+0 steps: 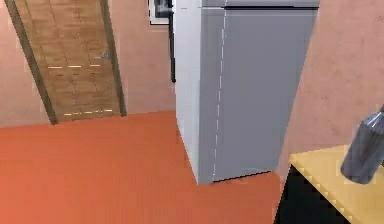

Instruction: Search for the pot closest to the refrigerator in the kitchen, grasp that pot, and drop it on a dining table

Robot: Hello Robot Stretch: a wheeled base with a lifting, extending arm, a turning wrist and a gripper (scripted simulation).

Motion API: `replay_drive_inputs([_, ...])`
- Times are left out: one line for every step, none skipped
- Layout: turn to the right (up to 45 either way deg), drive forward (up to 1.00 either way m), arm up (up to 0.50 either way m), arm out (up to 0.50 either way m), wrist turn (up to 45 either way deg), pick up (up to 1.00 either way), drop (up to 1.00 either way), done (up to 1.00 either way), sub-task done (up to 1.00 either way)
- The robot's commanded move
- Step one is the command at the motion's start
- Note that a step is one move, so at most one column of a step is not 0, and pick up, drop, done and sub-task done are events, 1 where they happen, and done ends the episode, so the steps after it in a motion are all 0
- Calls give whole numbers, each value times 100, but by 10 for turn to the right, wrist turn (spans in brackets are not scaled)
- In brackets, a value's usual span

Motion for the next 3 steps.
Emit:
replay_drive_inputs([450, 0, 0, 0, 0, 0, 0, 0, 0])
replay_drive_inputs([180, 0, 0, 0, 0, 0, 0, 0, 0])
replay_drive_inputs([30, 0, 0, 0, 0, 0, 0, 0, 0])
